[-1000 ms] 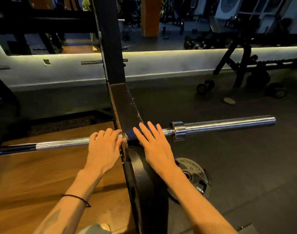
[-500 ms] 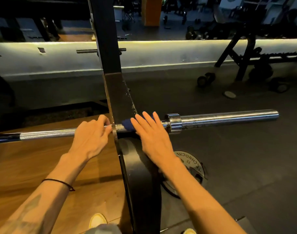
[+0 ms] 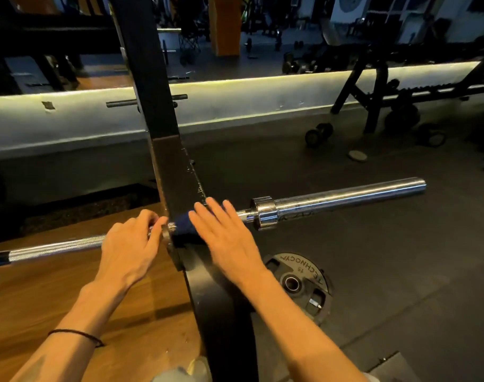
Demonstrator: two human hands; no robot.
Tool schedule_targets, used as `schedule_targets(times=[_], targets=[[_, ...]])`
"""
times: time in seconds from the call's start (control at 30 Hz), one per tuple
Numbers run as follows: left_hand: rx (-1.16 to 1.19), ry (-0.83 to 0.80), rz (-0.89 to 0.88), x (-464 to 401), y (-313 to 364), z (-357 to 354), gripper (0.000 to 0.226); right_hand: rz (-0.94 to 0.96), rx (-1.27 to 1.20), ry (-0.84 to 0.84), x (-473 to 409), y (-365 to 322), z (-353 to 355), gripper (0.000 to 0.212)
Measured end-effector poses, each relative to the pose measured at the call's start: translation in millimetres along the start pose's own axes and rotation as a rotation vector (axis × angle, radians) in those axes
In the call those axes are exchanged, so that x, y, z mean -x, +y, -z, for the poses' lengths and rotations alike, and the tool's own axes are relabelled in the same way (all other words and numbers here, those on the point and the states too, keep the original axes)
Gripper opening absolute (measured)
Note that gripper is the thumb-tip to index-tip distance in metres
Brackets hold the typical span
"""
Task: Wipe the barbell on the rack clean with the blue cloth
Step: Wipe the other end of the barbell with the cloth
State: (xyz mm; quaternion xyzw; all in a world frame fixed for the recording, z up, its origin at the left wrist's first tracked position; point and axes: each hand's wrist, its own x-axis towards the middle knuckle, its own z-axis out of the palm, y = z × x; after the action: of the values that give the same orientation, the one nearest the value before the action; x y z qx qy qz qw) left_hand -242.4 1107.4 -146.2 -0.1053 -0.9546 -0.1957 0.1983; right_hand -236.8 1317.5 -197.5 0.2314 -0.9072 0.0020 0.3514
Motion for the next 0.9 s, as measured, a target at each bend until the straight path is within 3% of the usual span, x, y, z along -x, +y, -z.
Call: schedule_targets(times=[0.13, 0.23, 0.4, 0.47, 0.53, 0.67, 0.8, 0.9], targets=[[0.061, 0.010, 0.031, 2.6, -1.1, -0.2, 0.044, -0.185, -0.028, 0.055, 24.2, 41.9, 7.2, 0.052], [0.125, -0.058, 0.127, -3.1, 3.2, 4.2, 0.055, -0.285, -0.297, 0.110, 20.6, 37.1, 13.9, 0.037], [0.208, -0.318, 0.328, -29.7, 17.1, 31.7, 0.061, -0.735, -0.841, 0.199, 19.5, 53.4, 57.1, 0.037], [0.191, -0.344, 0.354, -39.2, 36.6, 45.0, 0.058, -0.923, -0.967, 0.275, 27.0, 76.1, 78.6, 0.032], [0.133, -0.268, 0.255, -42.3, 69.7, 54.5, 0.051, -1.035, -0.938, 0.382, 33.2, 104.0, 97.5, 0.032], [0.124, -0.038, -0.073, -46.7, 154.3, 34.2, 0.033, -1.042, -0.767, 0.486, 35.7, 143.3, 120.3, 0.031], [0.009, -0.166, -0.178, -50.9, 176.0, -37.3, 0.041, -0.944, -0.673, 0.441, 25.8, 140.3, 107.0, 0.032], [-0.010, -0.226, -0.179, -42.0, 154.6, -70.1, 0.050, -0.722, -0.632, 0.298, 20.2, 116.2, 71.1, 0.036]])
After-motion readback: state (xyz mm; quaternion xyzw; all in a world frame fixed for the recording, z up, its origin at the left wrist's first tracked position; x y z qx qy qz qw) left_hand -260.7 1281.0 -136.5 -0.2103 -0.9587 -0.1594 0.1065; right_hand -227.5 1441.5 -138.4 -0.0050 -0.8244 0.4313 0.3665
